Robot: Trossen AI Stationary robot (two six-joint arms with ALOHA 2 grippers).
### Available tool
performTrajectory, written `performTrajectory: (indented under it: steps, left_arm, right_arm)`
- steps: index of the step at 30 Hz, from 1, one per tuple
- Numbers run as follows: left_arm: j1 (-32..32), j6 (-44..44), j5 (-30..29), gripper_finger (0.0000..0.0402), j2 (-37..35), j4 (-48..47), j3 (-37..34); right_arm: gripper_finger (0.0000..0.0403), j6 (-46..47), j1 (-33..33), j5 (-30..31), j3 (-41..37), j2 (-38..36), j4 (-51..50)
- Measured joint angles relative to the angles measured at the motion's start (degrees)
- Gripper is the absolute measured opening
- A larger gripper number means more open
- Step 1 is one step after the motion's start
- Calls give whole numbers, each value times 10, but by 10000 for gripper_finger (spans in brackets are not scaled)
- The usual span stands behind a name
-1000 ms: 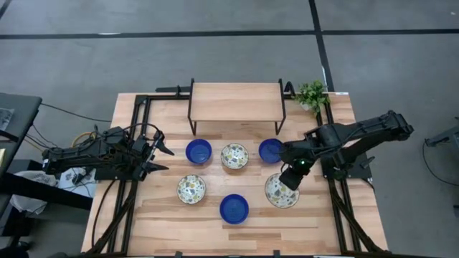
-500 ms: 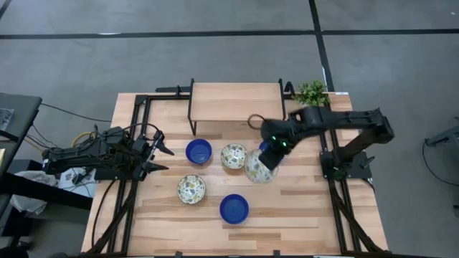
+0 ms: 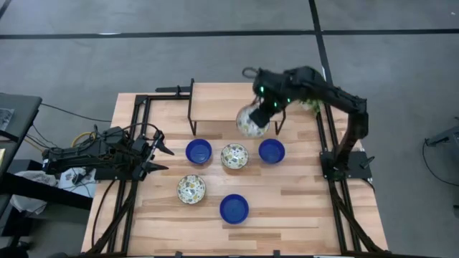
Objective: Pick & Place Mini bowls
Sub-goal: Put the right white patterned bowl on the shelf
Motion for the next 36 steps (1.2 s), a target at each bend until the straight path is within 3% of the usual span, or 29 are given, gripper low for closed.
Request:
performTrajectory:
  steps: [10,18,23,36]
  left_arm:
    - [0,0,0,253,0,2,0]
    - [0,0,0,253,0,4,0]
    - [0,0,0,253,8,6,0]
    - [0,0,0,253,77,14,0]
  right_arm:
    - [0,-137,-182,-16,10,23,5]
    - [0,-194,-288,-147,10,55,2]
    - [0,-231,-304,-197,10,95,0]
    - [0,-272,-299,-216,10,160,0]
